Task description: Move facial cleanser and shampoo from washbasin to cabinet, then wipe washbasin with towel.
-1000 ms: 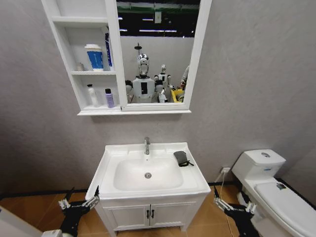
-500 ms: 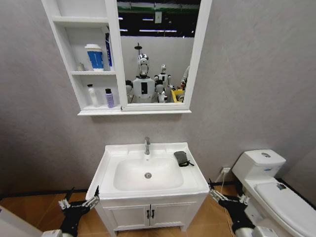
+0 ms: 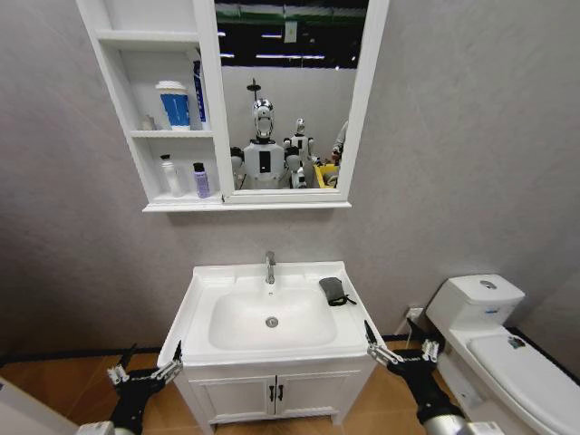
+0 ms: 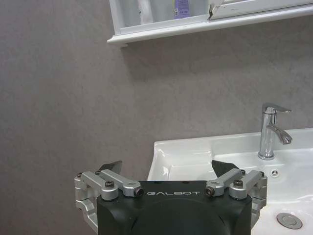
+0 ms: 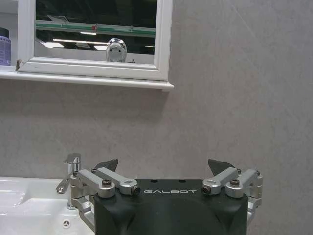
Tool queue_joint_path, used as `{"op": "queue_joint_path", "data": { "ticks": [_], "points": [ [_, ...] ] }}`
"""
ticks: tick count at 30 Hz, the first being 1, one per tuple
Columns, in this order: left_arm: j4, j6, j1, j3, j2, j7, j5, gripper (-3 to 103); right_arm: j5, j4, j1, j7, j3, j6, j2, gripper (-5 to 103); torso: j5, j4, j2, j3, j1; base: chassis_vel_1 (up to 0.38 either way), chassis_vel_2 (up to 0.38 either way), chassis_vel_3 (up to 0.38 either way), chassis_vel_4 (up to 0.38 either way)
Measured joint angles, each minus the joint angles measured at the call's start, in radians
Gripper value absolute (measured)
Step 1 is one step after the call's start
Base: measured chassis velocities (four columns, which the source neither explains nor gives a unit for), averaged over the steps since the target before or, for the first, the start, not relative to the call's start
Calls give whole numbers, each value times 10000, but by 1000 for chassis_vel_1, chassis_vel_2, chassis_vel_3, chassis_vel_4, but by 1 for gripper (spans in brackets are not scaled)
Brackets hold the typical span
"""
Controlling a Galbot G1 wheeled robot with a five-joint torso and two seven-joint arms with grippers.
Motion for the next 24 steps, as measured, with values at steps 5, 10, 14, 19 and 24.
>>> {"op": "queue_joint_path", "data": {
  "ticks": [5, 10, 14, 19, 24],
  "points": [
    [0, 0, 0, 0, 0, 0, 0, 100, 7, -6, -3, 0, 4, 0, 0, 100, 0, 0, 0, 0, 0, 0, 0, 0, 0],
    [0, 0, 0, 0, 0, 0, 0, 100, 11, -9, -7, 4, 7, 0, 1, 100, 0, 0, 0, 0, 0, 0, 0, 0, 0],
    [0, 0, 0, 0, 0, 0, 0, 100, 14, -12, -7, 11, 8, 0, 3, 100, 0, 0, 0, 0, 1, 0, 0, 0, 0],
    [0, 0, 0, 0, 0, 0, 0, 100, 18, -14, -7, 18, 8, -1, 5, 100, -1, 0, -1, 1, 4, 29, -27, -18, 22],
    [0, 0, 0, 0, 0, 0, 0, 100, 23, -14, -7, 24, 8, -3, 5, 100, 0, 0, -1, 0, 2, 137, -119, -121, 140]
  ]
}}
